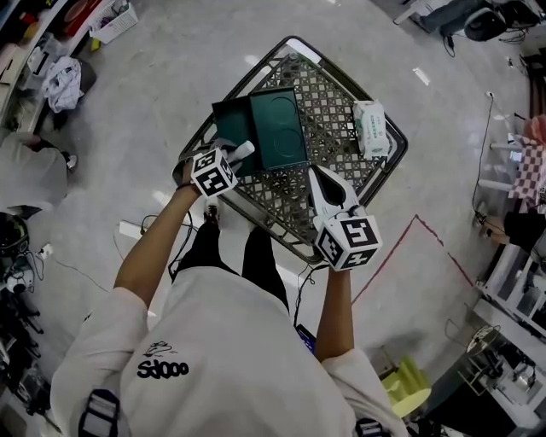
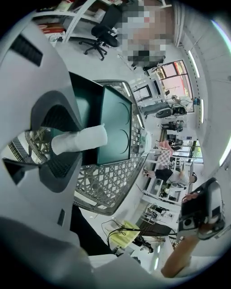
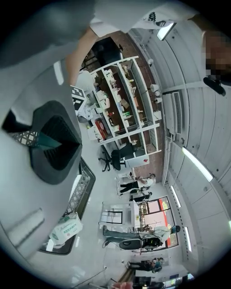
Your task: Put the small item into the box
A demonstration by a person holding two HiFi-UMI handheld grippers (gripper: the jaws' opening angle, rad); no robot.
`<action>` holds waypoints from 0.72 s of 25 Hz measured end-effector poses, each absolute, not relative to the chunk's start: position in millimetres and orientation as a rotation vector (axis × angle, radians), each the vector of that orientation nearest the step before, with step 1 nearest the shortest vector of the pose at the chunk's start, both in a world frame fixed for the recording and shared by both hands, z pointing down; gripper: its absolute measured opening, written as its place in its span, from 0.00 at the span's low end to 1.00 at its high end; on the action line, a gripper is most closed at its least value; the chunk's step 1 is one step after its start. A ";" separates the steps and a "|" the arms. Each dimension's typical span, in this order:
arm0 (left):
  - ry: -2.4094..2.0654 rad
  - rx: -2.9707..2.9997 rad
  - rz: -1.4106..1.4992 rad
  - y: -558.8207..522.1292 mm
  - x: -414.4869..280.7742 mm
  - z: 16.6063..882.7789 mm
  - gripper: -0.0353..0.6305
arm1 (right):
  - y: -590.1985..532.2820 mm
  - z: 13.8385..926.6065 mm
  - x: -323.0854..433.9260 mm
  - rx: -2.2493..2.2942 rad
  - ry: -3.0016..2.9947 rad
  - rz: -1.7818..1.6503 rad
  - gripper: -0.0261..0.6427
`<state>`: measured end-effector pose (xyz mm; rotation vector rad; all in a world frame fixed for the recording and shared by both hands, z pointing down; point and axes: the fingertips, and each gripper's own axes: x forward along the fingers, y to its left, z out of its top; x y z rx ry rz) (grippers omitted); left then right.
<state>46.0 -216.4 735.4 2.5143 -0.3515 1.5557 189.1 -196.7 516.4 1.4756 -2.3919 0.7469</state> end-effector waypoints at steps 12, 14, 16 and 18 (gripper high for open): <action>-0.249 2.371 1.693 -203.2 50.6 781.6 0.26 | -186.3 544.7 202.8 1.474 -2.326 0.850 0.06; -0.247 2.348 1.723 -202.6 48.6 787.9 0.26 | -185.2 547.6 204.9 1.471 -2.315 0.856 0.06; -0.256 2.322 1.752 -203.6 46.7 794.2 0.26 | -184.7 550.5 206.8 1.467 -2.306 0.863 0.06; -0.271 2.298 1.763 -205.1 47.6 799.8 0.26 | -184.0 554.4 208.2 1.462 -2.297 0.876 0.06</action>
